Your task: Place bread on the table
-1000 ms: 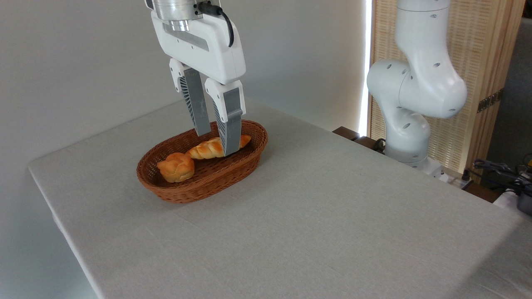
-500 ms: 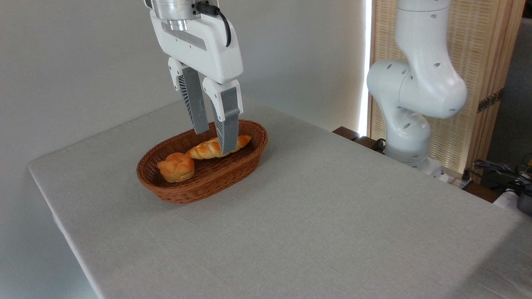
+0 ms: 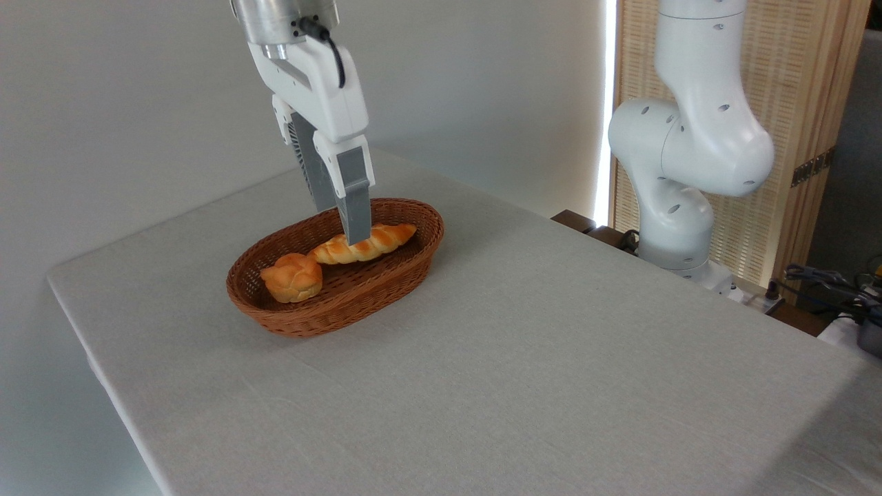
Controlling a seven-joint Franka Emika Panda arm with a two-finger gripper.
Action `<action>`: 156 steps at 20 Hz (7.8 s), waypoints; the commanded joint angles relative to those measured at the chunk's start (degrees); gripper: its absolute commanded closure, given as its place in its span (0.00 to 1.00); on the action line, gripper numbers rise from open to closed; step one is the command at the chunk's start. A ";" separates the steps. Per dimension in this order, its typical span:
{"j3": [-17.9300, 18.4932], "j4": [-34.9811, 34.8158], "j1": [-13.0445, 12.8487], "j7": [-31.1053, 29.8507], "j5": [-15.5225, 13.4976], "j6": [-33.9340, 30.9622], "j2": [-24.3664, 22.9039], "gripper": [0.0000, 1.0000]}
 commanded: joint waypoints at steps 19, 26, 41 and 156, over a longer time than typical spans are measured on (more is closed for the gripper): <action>-19.24 -20.17 -0.12 -8.74 -6.81 15.13 0.19 0.00; -21.45 -24.82 -0.12 -14.73 -8.05 22.07 0.98 0.00; -22.85 -27.03 -0.12 -14.21 -7.26 24.45 1.77 0.59; 6.06 2.33 1.02 -2.96 1.80 0.63 0.90 0.00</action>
